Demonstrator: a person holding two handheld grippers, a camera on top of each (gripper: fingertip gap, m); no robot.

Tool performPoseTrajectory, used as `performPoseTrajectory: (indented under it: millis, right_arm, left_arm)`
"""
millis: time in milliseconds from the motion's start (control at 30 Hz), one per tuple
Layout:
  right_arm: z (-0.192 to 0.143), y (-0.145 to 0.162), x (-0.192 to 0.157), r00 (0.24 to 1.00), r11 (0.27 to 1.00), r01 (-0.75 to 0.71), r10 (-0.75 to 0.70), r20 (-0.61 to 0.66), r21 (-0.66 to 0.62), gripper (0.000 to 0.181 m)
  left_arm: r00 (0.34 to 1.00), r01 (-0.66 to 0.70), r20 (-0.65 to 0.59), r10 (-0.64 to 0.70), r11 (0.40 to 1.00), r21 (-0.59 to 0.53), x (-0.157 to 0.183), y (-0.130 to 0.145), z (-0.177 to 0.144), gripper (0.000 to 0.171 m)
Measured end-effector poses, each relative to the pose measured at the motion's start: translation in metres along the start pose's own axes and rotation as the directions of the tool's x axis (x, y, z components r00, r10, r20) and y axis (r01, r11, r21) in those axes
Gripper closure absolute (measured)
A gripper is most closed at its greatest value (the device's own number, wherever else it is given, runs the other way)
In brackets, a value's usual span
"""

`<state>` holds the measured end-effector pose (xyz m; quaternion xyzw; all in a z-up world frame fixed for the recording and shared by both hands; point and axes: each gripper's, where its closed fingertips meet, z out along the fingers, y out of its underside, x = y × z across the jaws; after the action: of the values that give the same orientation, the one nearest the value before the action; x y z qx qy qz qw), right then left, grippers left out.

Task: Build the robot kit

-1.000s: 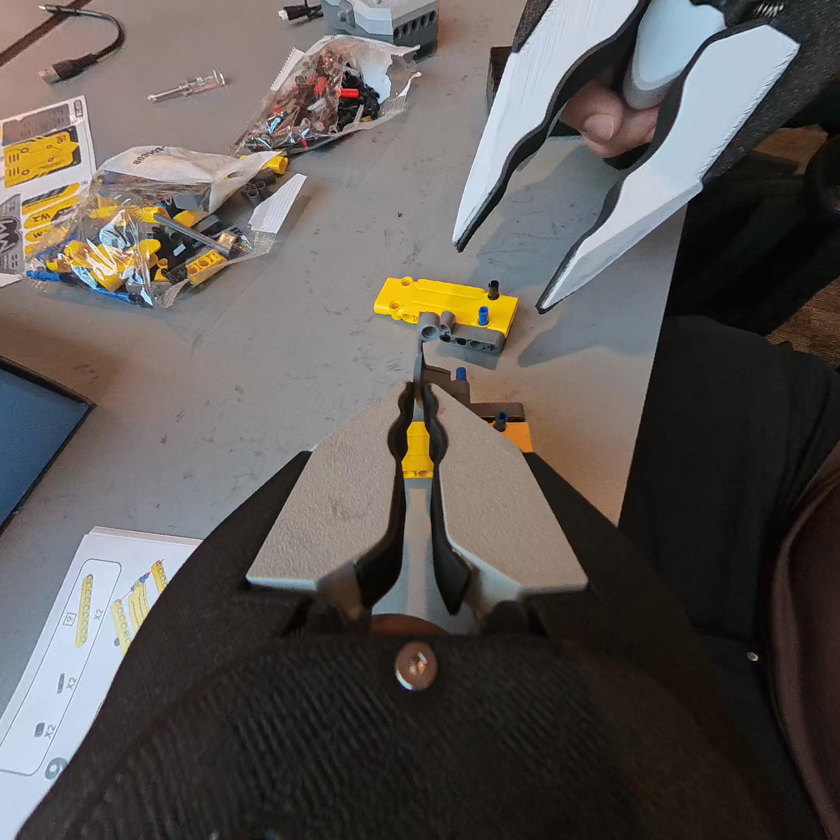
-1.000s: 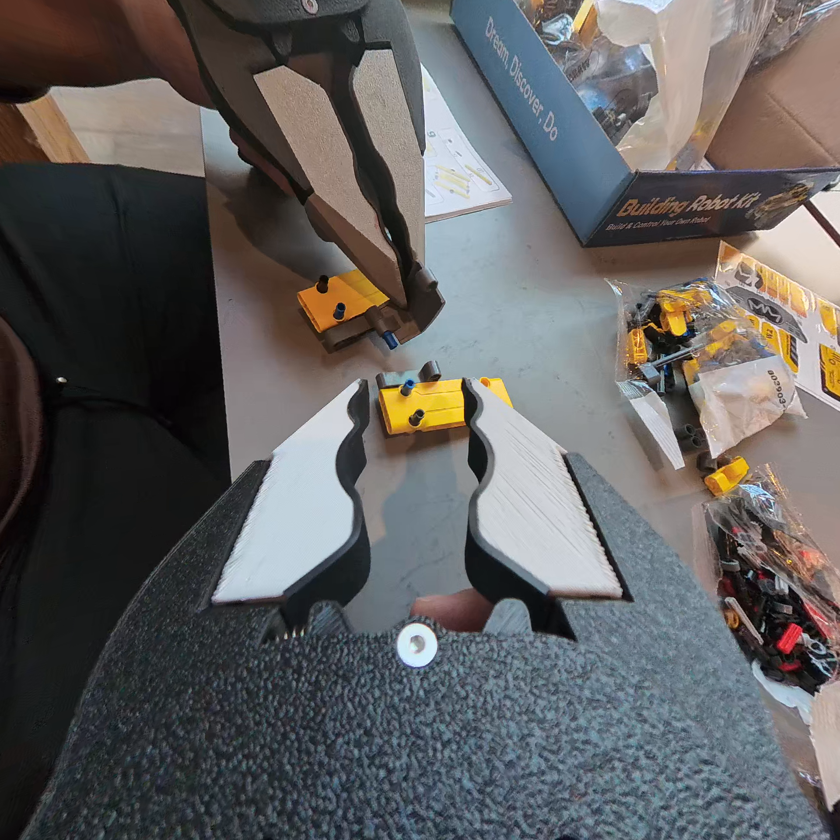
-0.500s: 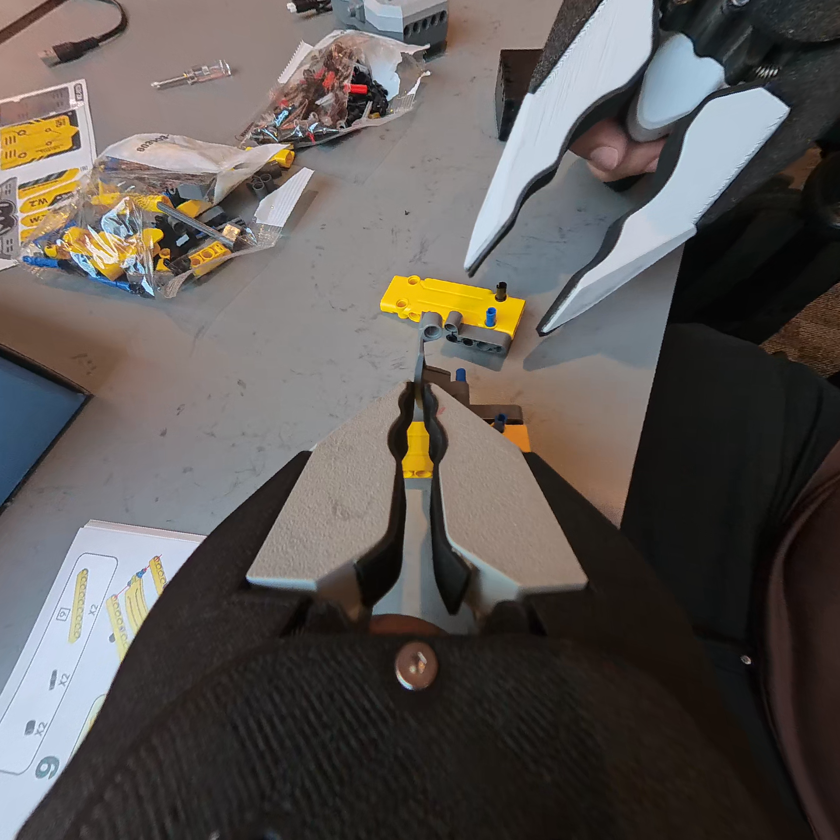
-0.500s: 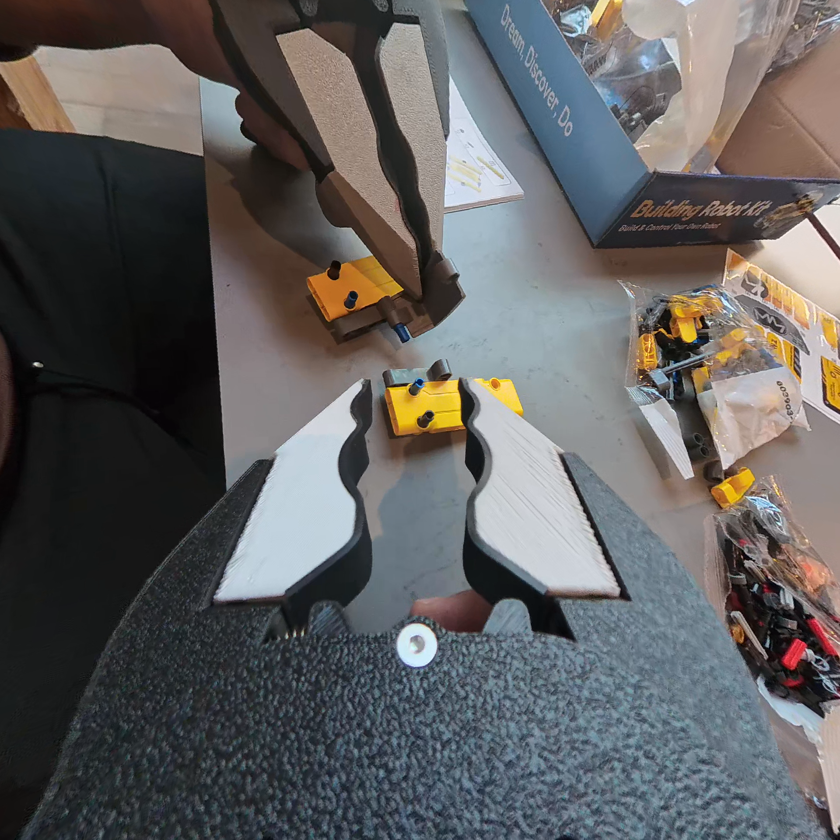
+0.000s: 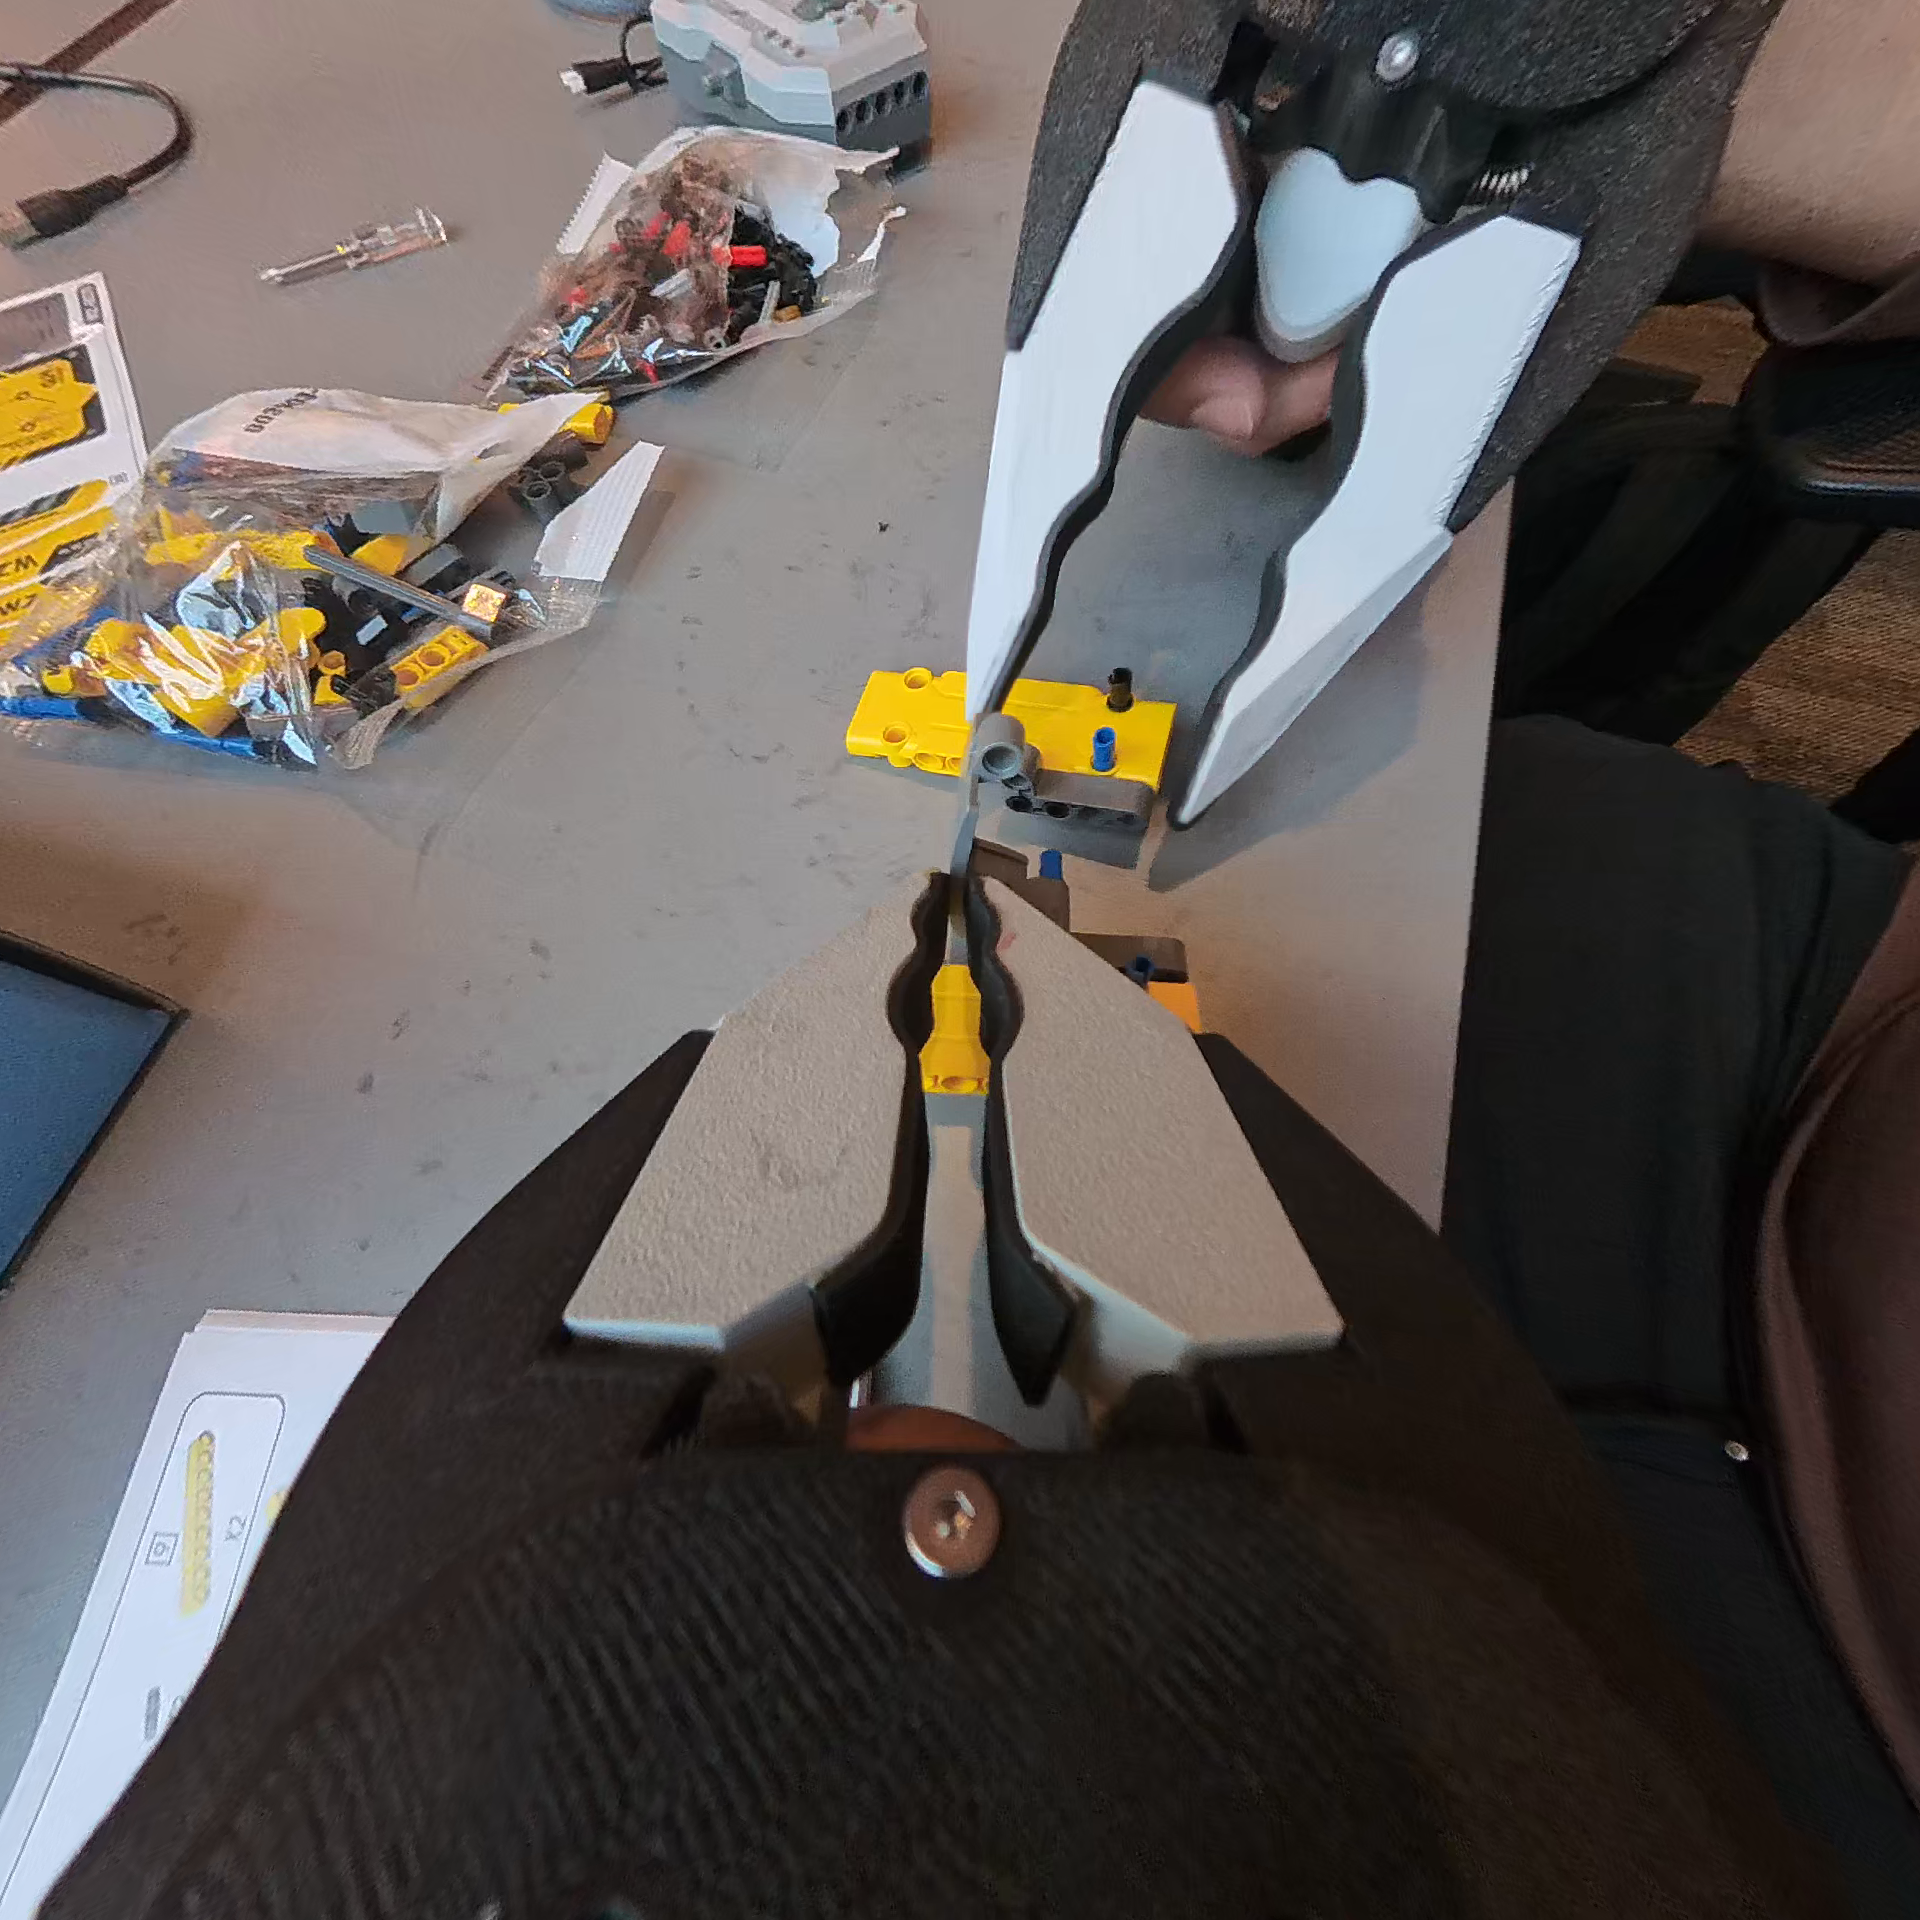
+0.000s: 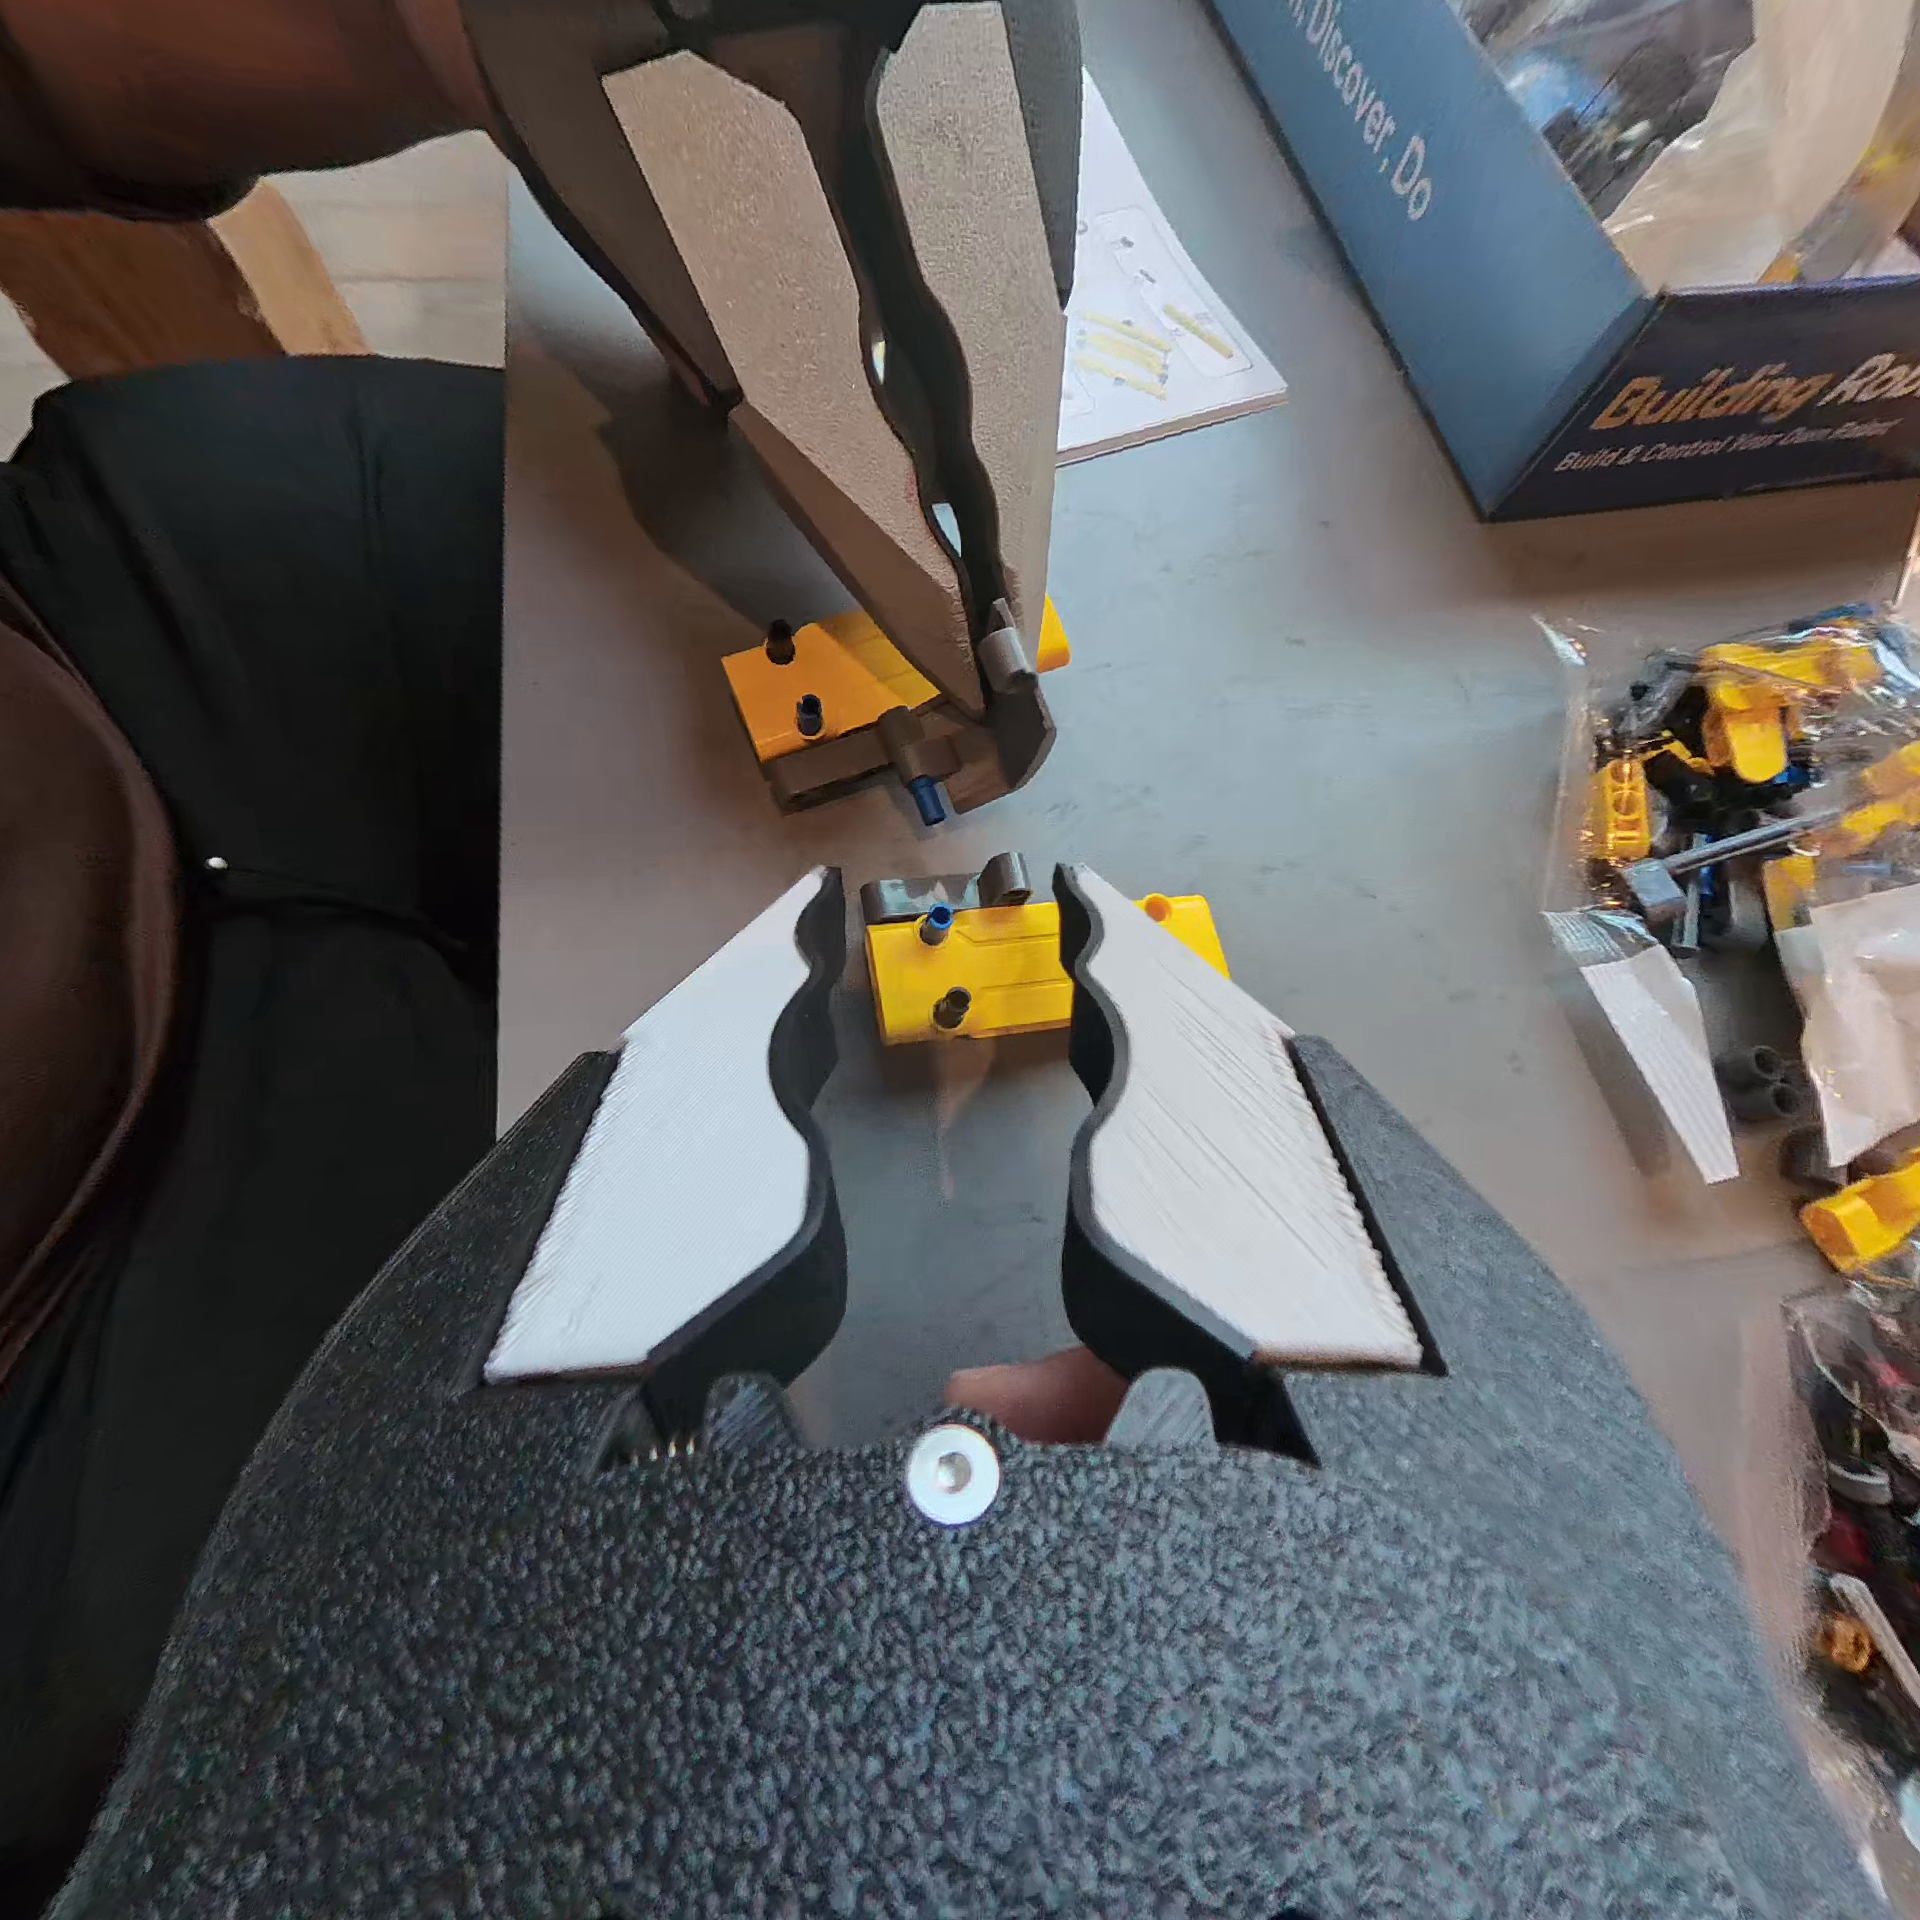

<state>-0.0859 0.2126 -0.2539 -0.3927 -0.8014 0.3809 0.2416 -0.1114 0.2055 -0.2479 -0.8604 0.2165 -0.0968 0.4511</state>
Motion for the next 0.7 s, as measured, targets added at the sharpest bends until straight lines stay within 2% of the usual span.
performPoseTrajectory:
  millis: [100, 300, 467, 633, 700]
  right_arm:
    - [0.003, 0.002, -0.001, 1.000, 0.999, 0.026, -0.026, -0.001, -0.021, 0.148]
    - [0.007, 0.005, -0.012, 0.991, 0.990, 0.133, -0.134, -0.008, -0.055, 0.149]
    - [0.006, 0.004, -0.017, 0.981, 0.981, 0.188, -0.190, -0.035, -0.055, 0.148]
    - [-0.008, 0.001, -0.015, 0.987, 0.989, 0.147, -0.148, -0.063, -0.018, 0.137]
    - [-0.016, -0.001, -0.012, 0.990, 0.993, 0.122, -0.121, -0.076, 0.004, 0.137]
  left_arm:
    - [1.000, 0.002, -0.016, -0.002, 1.000, 0.000, 0.001, 0.000, 0.001, 0.171]
    - [0.999, 0.020, -0.046, -0.019, 1.000, 0.016, 0.002, -0.003, 0.000, 0.171]
    - [1.000, -0.003, -0.021, 0.002, 0.999, -0.039, 0.003, 0.005, 0.004, 0.171]
    - [1.000, 0.015, 0.006, -0.015, 0.998, -0.062, 0.000, 0.009, 0.003, 0.171]
    - [1.000, 0.029, 0.010, -0.029, 0.999, -0.033, -0.001, 0.006, -0.001, 0.163]
